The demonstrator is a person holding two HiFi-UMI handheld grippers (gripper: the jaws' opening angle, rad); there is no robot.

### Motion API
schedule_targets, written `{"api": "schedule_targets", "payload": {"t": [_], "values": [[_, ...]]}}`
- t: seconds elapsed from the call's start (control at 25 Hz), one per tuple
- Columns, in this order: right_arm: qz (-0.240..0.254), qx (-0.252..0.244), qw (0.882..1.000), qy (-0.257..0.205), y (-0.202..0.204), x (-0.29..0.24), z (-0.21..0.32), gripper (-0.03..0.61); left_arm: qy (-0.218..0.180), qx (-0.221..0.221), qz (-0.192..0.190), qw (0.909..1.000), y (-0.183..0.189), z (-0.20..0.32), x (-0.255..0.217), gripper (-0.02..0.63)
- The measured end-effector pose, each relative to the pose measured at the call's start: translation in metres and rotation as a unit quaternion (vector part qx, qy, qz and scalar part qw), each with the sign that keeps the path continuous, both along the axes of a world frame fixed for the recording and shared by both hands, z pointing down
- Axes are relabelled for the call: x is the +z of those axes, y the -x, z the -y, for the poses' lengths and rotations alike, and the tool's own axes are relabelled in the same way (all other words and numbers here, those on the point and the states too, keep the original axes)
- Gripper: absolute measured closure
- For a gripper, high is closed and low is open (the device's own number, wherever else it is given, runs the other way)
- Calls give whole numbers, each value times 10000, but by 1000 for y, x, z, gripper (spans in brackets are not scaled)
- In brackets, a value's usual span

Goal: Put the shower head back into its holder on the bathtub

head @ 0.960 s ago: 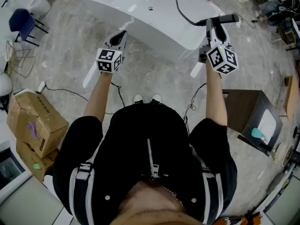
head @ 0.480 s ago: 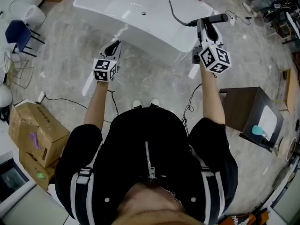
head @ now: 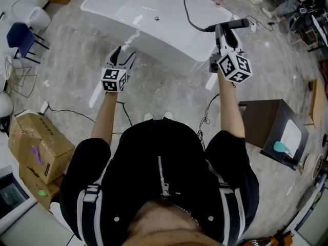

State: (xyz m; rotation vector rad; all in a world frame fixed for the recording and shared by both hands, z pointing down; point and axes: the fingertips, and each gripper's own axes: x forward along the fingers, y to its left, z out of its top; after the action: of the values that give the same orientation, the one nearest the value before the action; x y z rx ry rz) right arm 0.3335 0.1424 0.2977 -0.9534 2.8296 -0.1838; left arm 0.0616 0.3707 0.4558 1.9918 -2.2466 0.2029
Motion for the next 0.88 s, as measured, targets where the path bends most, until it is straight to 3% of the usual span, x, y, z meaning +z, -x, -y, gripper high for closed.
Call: {"api": "schedule_targets", "payload": {"t": [0.88], "values": [[274,-343,9990,50,-19,-13,20,449,505,-18,-202,9985,-38,17,41,308]]}}
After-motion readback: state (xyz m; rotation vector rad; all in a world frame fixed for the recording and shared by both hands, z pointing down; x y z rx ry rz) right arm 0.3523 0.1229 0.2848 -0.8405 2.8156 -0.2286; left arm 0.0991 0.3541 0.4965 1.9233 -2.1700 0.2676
